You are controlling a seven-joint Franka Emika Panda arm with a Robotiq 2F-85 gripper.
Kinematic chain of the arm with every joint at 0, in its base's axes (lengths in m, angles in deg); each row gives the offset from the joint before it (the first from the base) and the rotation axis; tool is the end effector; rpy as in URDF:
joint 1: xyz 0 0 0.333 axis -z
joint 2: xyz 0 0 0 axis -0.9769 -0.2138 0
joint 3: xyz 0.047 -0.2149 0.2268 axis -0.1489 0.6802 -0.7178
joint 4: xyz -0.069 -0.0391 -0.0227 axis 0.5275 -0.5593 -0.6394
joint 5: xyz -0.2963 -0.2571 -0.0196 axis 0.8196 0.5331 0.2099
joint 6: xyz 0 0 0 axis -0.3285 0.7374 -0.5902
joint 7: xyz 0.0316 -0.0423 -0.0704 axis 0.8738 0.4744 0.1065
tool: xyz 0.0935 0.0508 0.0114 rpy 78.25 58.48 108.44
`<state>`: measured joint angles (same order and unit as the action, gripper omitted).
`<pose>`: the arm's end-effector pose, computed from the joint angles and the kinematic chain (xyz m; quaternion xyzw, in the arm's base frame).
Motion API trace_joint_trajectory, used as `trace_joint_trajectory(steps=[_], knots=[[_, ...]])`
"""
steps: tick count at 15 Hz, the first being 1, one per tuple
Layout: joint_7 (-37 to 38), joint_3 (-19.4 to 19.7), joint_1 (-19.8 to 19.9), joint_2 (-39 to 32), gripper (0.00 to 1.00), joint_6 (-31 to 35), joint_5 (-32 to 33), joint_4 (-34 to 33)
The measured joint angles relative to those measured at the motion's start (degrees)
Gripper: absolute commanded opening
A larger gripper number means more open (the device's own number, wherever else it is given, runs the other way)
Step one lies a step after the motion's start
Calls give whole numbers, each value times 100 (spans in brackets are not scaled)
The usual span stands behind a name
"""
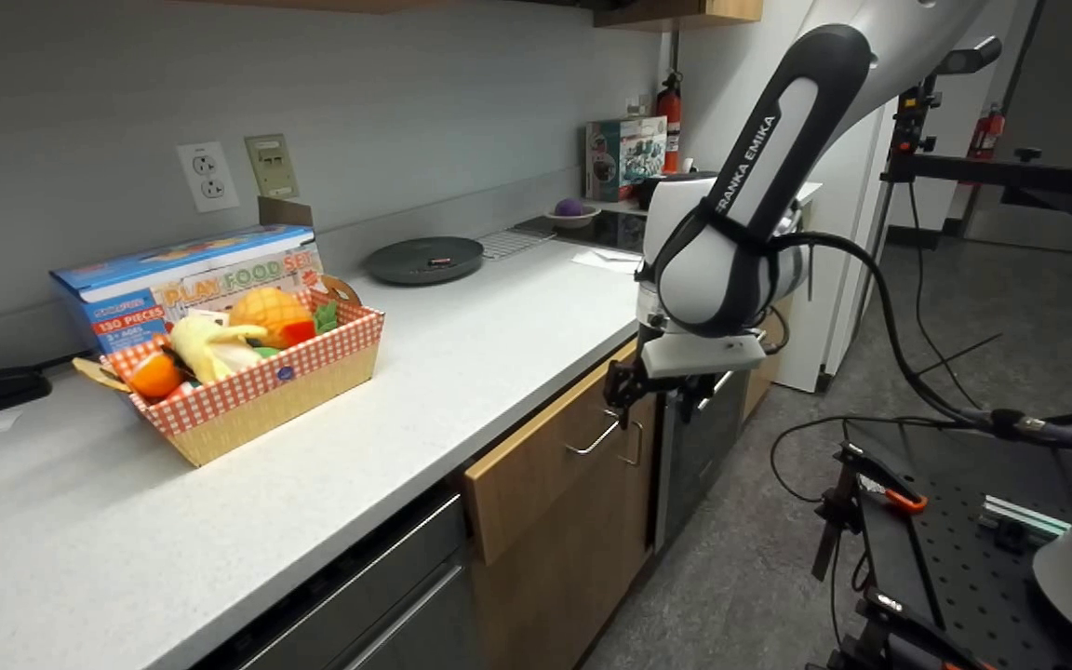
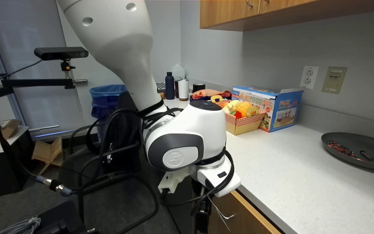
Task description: Open the top drawer of the kitchen unit,remove the orange cup and close it
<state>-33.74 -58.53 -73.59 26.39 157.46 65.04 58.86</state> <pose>0.4547 -0.1156 0.1712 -0.8749 0.4829 -0.0315 0.0176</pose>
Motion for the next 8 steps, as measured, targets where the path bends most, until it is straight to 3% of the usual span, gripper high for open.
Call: trace_joint_trajectory(steps=[8], knots=[[-8, -313, 130, -184, 100, 946, -823, 153]])
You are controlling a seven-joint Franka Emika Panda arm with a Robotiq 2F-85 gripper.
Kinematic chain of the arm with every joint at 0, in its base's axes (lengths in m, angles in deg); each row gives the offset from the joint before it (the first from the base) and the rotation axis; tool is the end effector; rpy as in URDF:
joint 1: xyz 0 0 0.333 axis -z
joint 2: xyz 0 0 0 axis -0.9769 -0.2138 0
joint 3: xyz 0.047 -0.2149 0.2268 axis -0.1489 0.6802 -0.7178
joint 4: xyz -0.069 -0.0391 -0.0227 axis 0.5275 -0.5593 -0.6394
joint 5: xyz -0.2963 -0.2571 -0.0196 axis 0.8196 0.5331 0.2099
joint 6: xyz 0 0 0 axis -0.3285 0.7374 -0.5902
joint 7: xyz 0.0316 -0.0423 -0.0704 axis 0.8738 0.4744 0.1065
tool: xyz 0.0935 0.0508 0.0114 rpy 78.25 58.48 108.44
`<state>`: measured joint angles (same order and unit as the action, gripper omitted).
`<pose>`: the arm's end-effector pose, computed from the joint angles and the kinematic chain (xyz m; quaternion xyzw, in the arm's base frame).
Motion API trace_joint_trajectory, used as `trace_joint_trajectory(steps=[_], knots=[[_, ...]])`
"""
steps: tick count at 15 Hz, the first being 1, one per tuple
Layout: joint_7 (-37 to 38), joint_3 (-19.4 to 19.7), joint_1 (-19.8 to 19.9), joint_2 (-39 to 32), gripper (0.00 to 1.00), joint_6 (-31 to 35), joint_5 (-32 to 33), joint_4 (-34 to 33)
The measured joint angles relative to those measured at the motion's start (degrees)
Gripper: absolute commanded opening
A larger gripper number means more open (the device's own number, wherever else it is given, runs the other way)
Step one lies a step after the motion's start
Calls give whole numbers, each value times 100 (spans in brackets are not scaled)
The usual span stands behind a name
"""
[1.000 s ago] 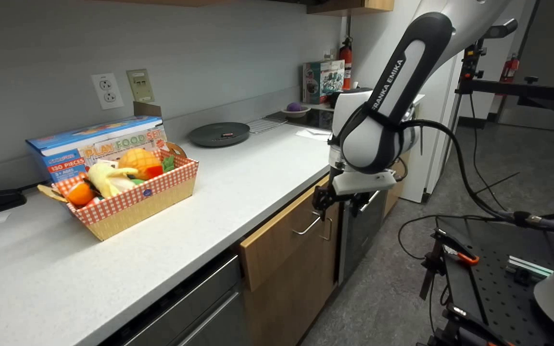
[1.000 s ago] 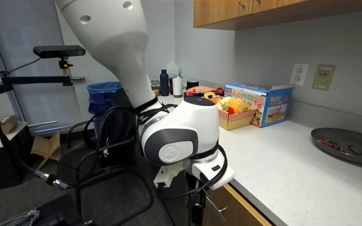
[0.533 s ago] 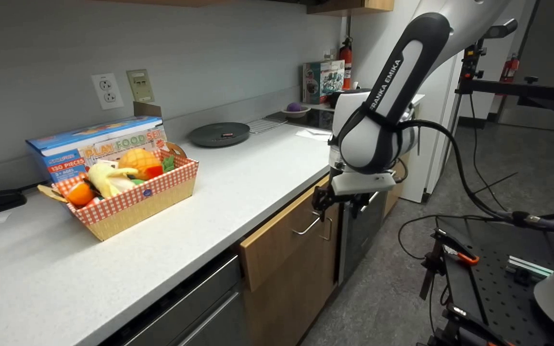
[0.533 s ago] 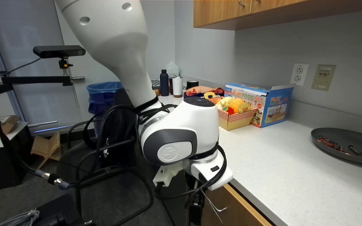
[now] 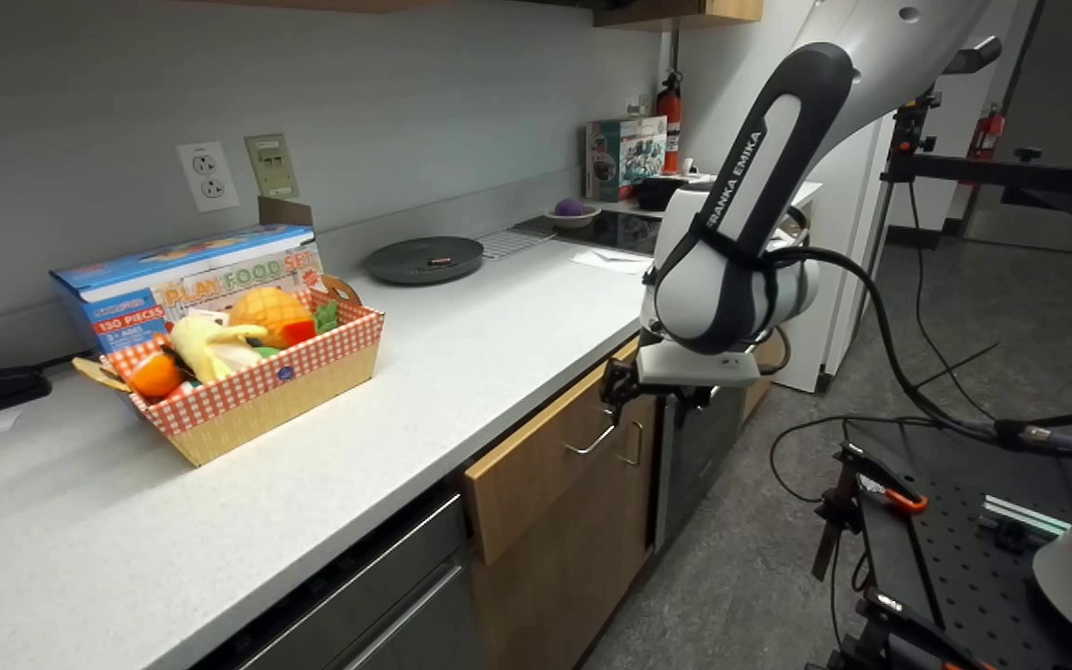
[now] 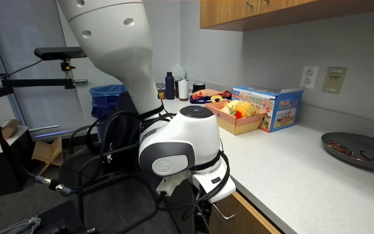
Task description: Open the top drawer of the kitchen unit,remove the orange cup and close it
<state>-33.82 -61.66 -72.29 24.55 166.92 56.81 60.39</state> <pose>0.4507 -0.1137 0.1633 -0.8428 0.5310 -0.0799 0.0359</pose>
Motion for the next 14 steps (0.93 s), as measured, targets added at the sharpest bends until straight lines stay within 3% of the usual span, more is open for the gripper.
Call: trace_joint_trajectory(steps=[6, 14], knots=[[5, -493, 454, -235, 100, 605, -199, 27], [12, -1216, 1315, -553, 100, 930, -205, -74]])
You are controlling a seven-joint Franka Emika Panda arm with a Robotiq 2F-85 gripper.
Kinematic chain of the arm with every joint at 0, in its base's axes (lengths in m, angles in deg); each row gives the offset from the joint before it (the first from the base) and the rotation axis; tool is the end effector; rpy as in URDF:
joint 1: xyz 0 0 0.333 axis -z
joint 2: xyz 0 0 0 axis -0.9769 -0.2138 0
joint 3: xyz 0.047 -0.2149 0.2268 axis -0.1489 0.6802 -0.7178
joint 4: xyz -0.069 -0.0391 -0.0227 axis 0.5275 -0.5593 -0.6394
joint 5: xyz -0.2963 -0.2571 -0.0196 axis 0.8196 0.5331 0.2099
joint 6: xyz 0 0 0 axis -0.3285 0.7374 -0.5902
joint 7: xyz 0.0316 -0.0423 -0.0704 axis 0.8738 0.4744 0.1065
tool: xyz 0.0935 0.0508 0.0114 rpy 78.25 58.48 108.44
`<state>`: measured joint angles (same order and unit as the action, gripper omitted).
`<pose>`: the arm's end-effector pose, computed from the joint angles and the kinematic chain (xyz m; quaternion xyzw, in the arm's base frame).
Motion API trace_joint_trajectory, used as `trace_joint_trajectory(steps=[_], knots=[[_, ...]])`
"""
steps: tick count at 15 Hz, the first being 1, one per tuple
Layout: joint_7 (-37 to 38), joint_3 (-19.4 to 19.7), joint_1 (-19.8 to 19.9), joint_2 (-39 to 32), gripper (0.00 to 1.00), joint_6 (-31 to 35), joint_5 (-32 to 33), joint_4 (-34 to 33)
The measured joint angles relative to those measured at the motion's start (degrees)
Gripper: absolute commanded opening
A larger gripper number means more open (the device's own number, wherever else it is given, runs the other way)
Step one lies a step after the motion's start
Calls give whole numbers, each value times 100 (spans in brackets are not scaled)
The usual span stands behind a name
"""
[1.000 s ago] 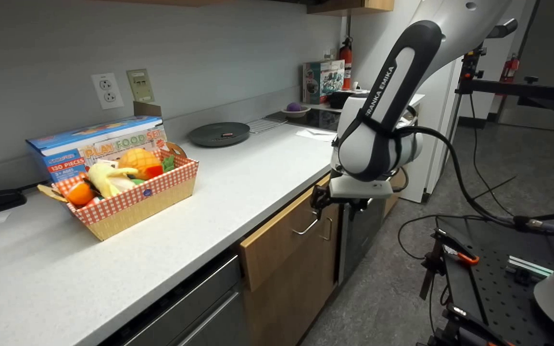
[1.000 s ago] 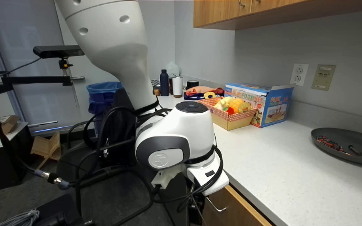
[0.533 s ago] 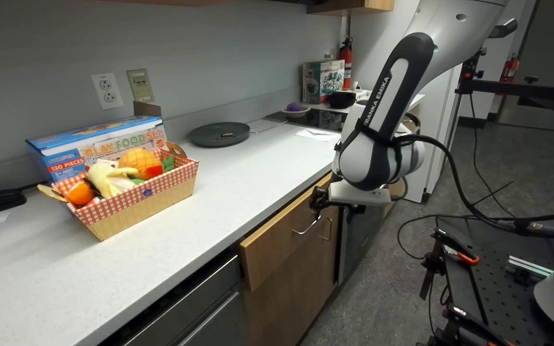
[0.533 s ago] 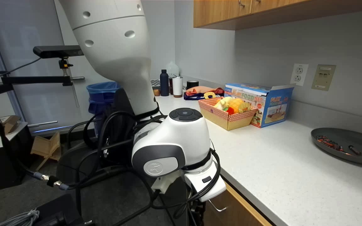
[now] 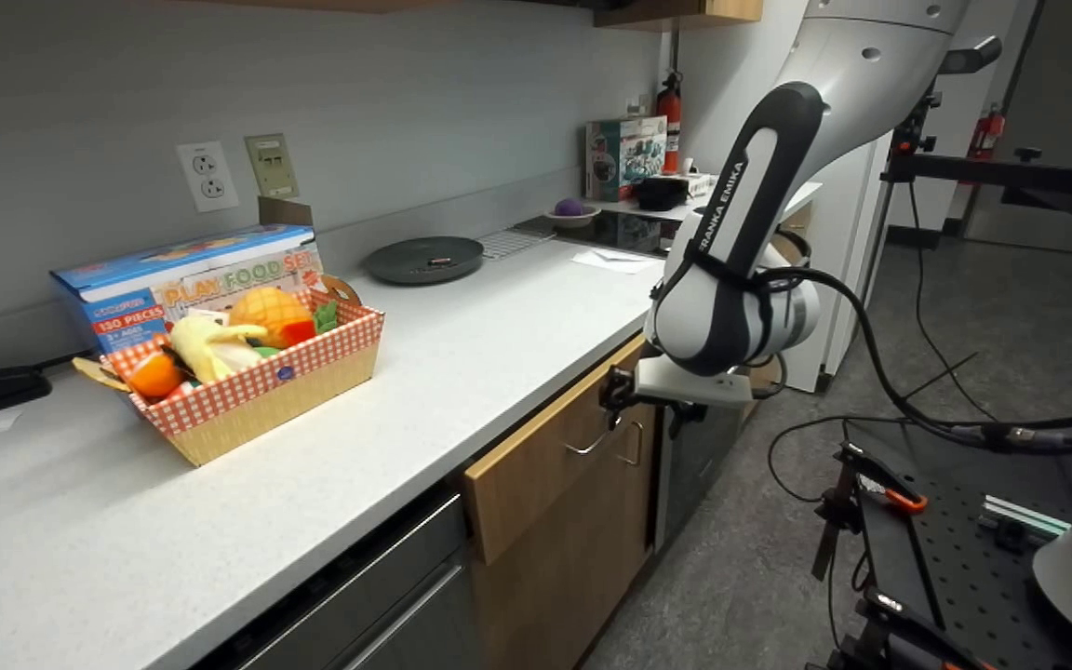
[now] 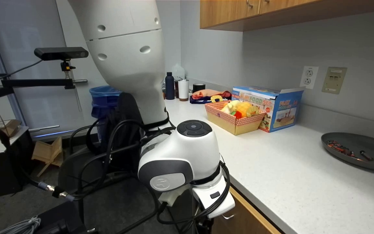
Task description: Open the top drawer of the kitchen unit,remove the orange cup and close it
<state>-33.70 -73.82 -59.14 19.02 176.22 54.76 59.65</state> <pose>0.4478 -0.1233 0.1372 -0.8157 0.5654 -0.1073 0.0589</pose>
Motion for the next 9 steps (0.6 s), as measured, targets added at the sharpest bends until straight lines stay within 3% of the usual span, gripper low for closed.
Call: trace_joint_trajectory(steps=[9], knots=[[21, -359, 392, -250, 100, 117, 0, -215]])
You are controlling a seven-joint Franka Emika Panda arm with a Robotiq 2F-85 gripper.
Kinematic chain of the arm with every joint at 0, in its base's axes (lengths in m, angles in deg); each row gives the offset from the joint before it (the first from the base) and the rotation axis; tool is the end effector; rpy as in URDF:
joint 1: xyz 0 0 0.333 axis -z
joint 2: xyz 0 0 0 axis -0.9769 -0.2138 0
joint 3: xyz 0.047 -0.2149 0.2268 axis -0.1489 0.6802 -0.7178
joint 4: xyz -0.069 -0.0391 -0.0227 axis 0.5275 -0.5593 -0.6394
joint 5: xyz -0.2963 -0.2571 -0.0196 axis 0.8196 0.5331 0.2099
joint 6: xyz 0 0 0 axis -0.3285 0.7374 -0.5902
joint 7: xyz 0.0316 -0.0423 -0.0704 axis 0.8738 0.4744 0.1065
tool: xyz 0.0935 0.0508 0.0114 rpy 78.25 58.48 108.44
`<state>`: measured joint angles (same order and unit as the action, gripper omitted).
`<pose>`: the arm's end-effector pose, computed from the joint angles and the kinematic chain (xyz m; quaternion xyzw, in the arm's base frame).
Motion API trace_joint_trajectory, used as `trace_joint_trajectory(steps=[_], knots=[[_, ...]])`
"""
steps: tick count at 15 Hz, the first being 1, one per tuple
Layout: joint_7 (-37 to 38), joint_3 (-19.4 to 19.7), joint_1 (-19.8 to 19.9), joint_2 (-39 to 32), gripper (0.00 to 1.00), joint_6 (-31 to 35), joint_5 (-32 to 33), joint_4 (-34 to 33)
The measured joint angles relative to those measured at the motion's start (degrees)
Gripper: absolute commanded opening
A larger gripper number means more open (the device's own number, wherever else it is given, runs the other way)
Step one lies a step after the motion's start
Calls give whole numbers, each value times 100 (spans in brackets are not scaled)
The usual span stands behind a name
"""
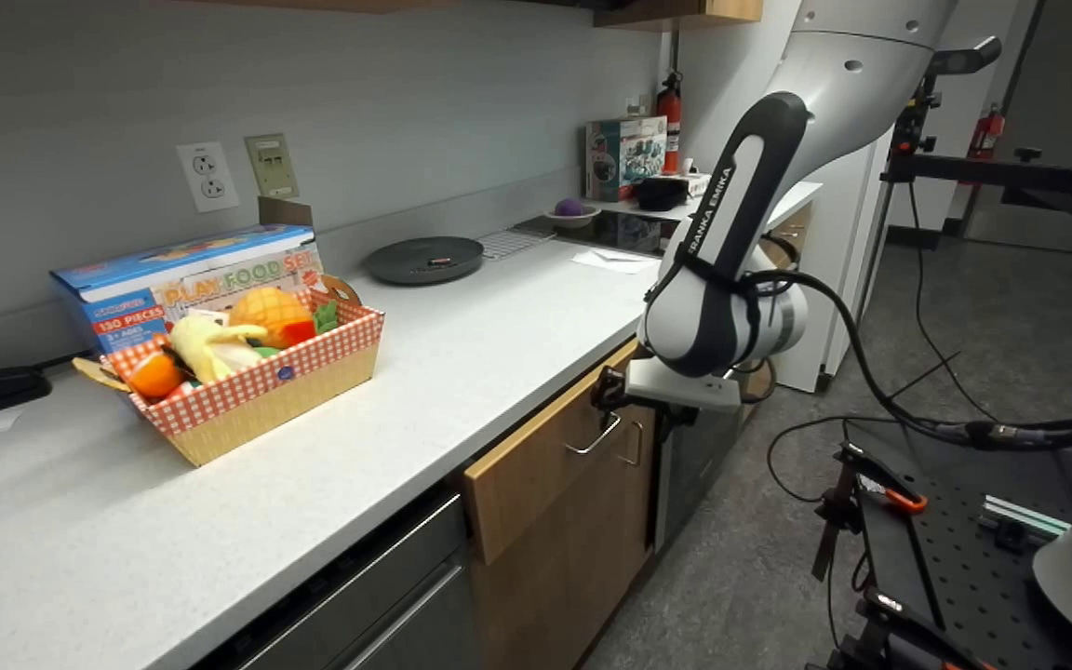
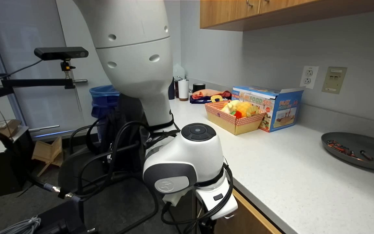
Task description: Open the top drawer of the kitchen unit,remove the orange cup and close it
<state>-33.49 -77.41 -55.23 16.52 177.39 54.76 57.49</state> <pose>0.4576 -0.1261 0.1298 -0.8077 0.5745 -0.1106 0.0732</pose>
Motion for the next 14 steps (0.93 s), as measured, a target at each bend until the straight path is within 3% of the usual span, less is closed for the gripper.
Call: trace_joint_trajectory(steps=[14], knots=[[89, -1, -32, -22, 100, 269, 0, 145]])
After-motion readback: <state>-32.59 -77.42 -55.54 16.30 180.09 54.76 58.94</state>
